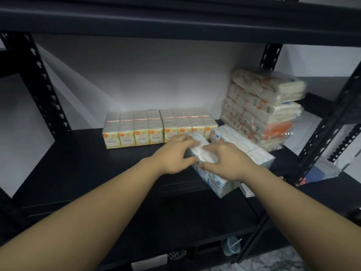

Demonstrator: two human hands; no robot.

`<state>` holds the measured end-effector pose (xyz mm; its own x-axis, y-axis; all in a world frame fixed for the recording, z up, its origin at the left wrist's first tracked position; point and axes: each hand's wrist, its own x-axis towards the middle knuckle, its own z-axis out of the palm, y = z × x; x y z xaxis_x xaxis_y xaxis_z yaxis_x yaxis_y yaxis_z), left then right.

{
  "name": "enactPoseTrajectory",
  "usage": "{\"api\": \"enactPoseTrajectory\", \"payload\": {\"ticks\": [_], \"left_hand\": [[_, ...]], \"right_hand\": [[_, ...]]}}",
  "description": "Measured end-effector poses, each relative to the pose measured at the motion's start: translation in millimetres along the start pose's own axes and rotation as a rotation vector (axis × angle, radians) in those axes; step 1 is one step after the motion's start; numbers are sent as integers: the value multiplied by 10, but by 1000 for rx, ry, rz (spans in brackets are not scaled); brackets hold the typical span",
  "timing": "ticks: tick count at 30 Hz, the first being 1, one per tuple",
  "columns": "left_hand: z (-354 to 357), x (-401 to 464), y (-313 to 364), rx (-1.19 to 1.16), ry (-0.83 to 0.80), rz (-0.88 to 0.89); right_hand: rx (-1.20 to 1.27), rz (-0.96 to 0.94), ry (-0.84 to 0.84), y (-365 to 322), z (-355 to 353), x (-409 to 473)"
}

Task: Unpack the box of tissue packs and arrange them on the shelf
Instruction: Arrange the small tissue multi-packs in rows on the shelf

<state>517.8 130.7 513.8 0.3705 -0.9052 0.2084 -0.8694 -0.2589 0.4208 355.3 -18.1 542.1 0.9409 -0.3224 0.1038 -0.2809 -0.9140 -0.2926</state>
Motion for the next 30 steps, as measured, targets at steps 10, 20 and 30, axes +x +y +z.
{"api": "enactPoseTrajectory", "payload": {"ticks": [10,20,30], "left_hand": [[-358,-636,-341,-367,84,-328],[-608,-970,-234,-385,-127,-413],[-992,-1193,-834,-129,131,-483]], "right_hand": [[290,81,-101,-414,139,354],[302,48,-81,-804,355,647],[69,-202,-1,-657,488,688]]}}
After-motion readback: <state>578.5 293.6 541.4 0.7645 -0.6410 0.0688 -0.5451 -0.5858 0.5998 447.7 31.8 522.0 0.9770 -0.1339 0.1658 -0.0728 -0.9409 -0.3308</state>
